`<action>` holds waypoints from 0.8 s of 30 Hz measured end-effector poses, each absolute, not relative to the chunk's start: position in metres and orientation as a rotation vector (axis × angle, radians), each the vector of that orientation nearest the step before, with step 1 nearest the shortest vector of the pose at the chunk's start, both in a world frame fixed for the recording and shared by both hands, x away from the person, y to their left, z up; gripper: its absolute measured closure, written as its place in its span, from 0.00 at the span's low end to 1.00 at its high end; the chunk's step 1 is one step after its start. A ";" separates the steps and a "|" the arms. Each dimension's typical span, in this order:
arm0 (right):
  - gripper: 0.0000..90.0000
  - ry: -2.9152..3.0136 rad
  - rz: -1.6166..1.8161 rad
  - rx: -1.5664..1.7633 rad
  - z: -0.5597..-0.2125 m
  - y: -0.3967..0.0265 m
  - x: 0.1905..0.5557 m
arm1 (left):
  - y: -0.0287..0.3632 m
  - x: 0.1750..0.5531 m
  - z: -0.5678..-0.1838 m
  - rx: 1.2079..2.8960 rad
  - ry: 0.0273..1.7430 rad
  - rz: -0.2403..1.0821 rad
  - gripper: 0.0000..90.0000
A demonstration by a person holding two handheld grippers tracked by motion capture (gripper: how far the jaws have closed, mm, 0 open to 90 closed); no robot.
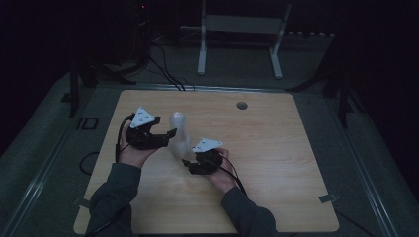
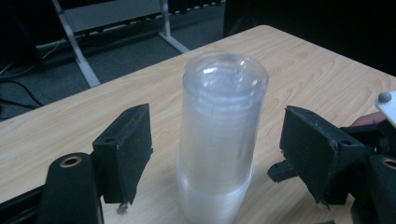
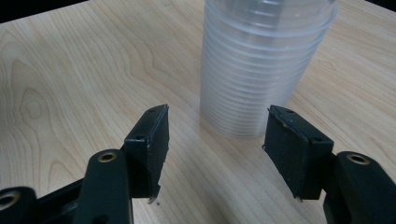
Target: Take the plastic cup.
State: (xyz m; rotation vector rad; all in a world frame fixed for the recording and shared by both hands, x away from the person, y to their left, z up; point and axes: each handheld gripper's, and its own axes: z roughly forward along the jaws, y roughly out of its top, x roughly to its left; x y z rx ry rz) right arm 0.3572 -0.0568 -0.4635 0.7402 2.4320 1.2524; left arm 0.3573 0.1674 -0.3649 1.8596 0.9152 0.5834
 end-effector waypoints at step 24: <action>0.40 2.409 1.254 0.764 -0.460 -0.053 0.367 | 0.140 0.393 -0.368 1.895 0.901 0.563 0.24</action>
